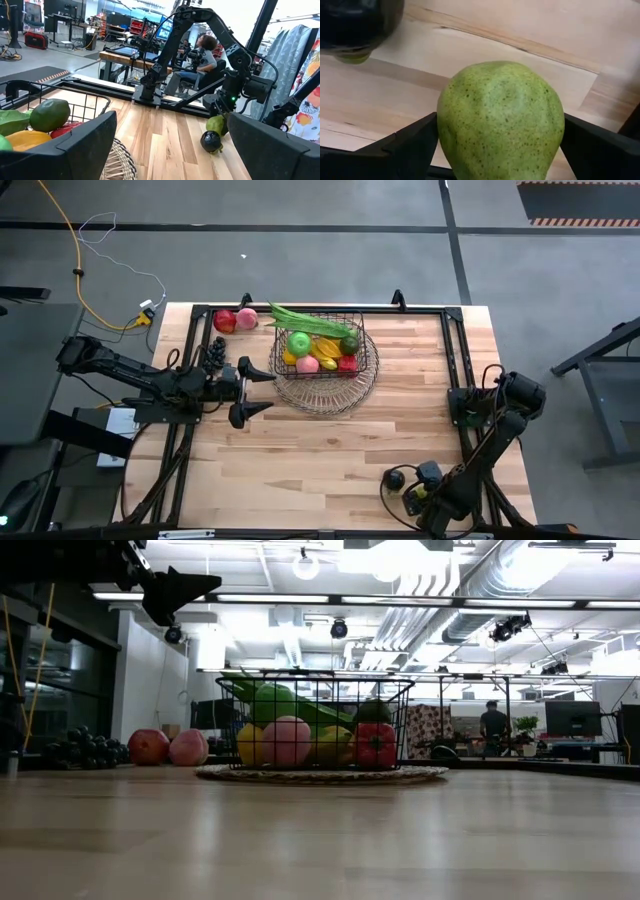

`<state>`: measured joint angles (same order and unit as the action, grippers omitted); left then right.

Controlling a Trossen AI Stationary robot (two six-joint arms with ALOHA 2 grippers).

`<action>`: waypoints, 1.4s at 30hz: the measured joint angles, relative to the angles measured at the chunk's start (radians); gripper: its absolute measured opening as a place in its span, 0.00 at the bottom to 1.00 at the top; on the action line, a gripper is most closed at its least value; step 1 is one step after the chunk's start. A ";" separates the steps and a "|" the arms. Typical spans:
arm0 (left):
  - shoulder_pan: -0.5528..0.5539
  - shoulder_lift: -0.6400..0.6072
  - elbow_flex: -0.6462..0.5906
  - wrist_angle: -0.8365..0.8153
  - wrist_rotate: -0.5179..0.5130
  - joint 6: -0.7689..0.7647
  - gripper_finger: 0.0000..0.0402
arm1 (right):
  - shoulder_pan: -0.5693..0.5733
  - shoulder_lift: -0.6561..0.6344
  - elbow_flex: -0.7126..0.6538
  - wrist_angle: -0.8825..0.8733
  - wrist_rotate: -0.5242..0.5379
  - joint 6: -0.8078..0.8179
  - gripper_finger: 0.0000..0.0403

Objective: Build produce basket
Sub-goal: Put the pear into the wire basket

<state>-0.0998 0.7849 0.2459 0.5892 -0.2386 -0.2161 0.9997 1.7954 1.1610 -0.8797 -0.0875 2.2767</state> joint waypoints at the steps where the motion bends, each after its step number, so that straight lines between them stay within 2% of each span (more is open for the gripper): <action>1: 0.000 0.000 0.000 0.000 0.000 0.000 0.92 | 0.000 0.000 0.000 0.001 -0.011 -0.004 0.87; 6: 0.000 0.000 0.000 0.000 0.000 0.001 0.92 | -0.002 -0.011 0.000 0.018 -0.087 -0.066 0.78; 9: 0.000 0.000 0.000 0.000 0.000 0.001 0.92 | -0.012 -0.043 0.000 0.050 -0.102 -0.138 0.77; 12: 0.000 0.000 0.000 0.000 0.000 0.001 0.92 | -0.035 -0.100 0.000 0.158 -0.086 -0.265 0.77; 15: 0.000 0.000 0.000 0.007 0.000 0.006 0.92 | -0.070 -0.151 0.001 0.266 0.027 -0.415 0.77; 18: 0.000 0.000 0.000 0.029 -0.001 0.010 0.92 | -0.131 -0.191 0.001 0.284 0.158 -0.577 0.77; 25: 0.000 0.000 0.000 0.052 -0.008 0.050 0.92 | -0.322 -0.208 -0.010 0.255 0.434 -1.141 0.78; 29: 0.000 0.000 0.000 0.051 -0.008 0.062 0.92 | -0.469 -0.208 -0.093 0.318 0.436 -1.373 0.78; 35: 0.000 0.000 0.000 0.010 -0.008 0.029 0.92 | -0.651 -0.205 -0.368 0.698 0.188 -1.498 0.78; 42: 0.000 0.014 0.000 -0.018 -0.008 -0.003 0.92 | -0.744 -0.206 -0.611 1.403 0.187 -1.747 0.78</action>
<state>-0.1001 0.7991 0.2455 0.5711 -0.2466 -0.2196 0.2557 1.5893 0.5499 0.5231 0.0996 0.5302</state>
